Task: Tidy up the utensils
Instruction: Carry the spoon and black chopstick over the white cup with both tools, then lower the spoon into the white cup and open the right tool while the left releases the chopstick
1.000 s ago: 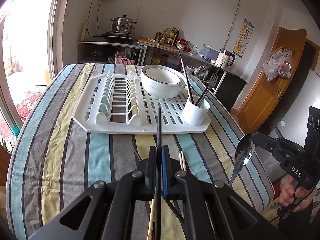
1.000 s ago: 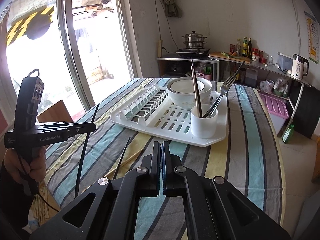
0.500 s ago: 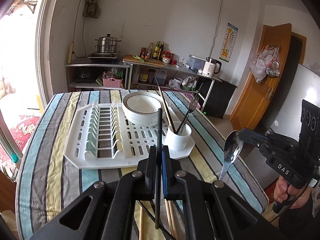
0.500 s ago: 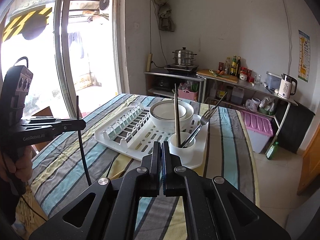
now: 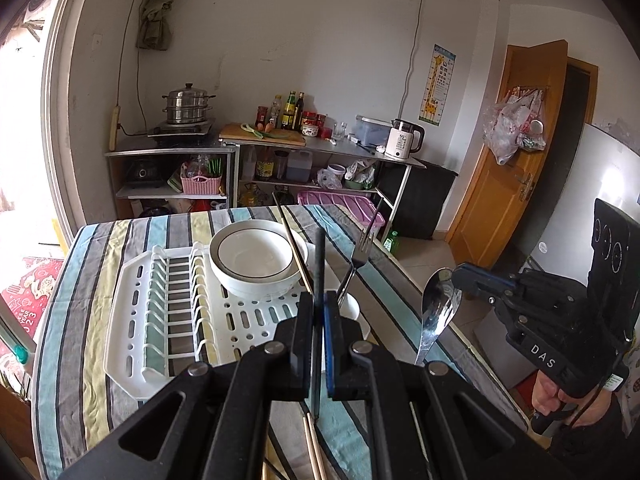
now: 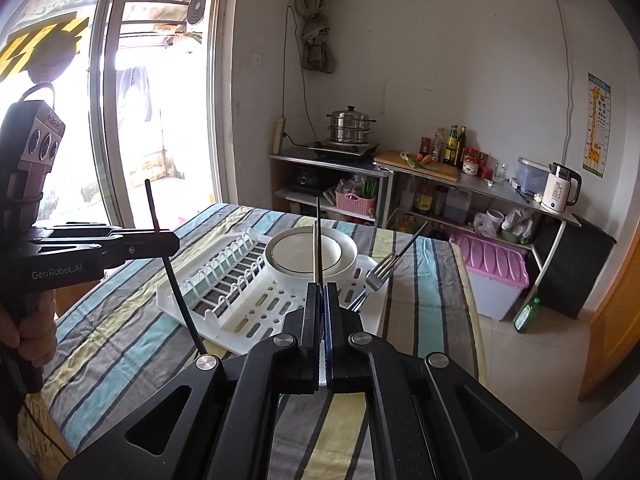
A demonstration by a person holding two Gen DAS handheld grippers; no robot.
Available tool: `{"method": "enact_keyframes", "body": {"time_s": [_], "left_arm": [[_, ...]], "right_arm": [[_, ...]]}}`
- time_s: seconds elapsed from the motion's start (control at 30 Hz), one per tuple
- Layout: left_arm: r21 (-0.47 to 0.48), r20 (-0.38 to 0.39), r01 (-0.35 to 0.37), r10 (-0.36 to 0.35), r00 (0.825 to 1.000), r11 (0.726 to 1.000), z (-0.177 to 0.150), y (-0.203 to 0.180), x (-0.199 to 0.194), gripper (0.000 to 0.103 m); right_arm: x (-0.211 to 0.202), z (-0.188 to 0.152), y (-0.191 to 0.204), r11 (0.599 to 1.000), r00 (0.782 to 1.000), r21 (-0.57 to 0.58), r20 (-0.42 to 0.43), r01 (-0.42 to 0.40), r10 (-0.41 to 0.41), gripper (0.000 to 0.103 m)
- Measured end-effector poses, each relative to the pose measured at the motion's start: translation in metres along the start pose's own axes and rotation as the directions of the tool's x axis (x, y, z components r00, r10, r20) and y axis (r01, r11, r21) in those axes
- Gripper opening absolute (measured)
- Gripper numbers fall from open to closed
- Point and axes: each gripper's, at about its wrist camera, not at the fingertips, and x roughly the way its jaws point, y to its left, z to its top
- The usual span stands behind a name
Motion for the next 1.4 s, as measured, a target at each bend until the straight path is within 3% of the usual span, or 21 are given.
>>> {"method": "enact_keyframes", "body": {"time_s": [0.8,1.4], "left_arm": [[0.039,0.056,0.049,-0.051,0.997,0.998,0.083,-0.014,0.054,0.005],[0.018,-0.001,0.075,-0.075,0.997,0.997,0.078,0.001,0.104,0.005]], "right_arm": [[0.058,0.042,-0.050,0.998,0.998,0.029,0.022,0.052,-0.053,0.000],[0.107,0.047,-0.063,0.998,0.998,0.030,0.012,0.059,-0.059,0.000]]}}
